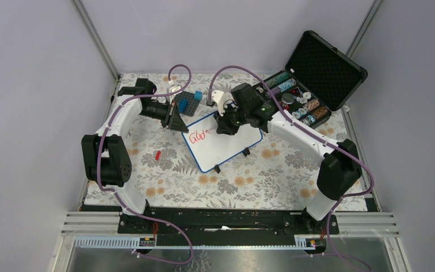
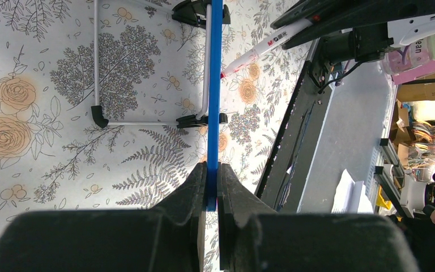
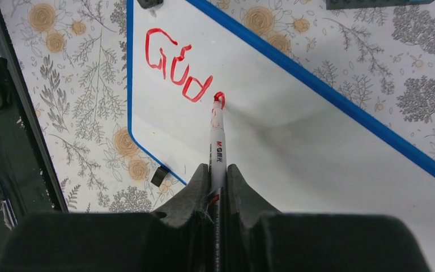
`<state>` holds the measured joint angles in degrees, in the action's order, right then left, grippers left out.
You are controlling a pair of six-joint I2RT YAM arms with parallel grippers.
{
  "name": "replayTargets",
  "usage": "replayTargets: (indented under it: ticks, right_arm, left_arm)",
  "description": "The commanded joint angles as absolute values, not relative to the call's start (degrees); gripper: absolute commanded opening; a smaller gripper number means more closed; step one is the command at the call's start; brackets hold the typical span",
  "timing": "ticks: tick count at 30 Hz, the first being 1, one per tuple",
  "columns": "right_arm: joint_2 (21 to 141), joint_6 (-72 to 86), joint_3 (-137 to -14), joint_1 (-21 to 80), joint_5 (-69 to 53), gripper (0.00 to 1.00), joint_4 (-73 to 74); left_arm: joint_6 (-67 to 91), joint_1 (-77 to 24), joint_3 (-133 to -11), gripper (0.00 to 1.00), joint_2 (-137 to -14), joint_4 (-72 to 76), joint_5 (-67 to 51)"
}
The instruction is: Write a sentence on the whiteboard
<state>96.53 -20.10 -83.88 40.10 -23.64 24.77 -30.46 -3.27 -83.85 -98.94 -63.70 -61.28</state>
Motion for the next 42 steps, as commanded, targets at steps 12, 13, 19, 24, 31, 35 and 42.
replayTargets:
  ticks: [12, 13, 19, 24, 31, 35, 42]
  right_arm:
    - [95.8, -22.26, -81.67, 39.6, -22.03, 0.0, 23.83]
    - [95.84, -22.16, -82.04, 39.27, -21.95, 0.0, 23.84]
    - [96.45, -21.5, -85.31, 38.32, -21.35, 0.0, 23.75]
    - [97.03, -21.36, -87.09, 37.92, -20.73, 0.0, 23.73]
    - [97.43, -21.27, -89.08, 36.93, -20.2, 0.0, 23.77]
    - [97.39, -21.27, -89.02, 36.91, -20.63, 0.0, 23.68]
    - [97.25, -20.98, -87.24, 37.2, -23.11, 0.0, 24.16]
  left_arm:
    - [-31.02, -4.15, -84.04, 0.0, -97.5, -64.39, -61.98]
    - [-31.03, -4.13, -84.03, 0.0, -97.47, -64.42, -61.97]
    - [-30.89, -4.22, -84.05, 0.0, -97.67, -64.35, -62.06]
    - [-30.89, -4.22, -84.08, 0.0, -97.47, -64.39, -61.88]
    - [-31.09, -4.22, -83.95, 0.0, -97.64, -64.4, -61.9]
    - [-31.02, -4.22, -84.23, 0.0, -97.91, -64.42, -62.06]
    - [-31.03, -4.2, -84.13, 0.0, -97.93, -64.4, -61.96]
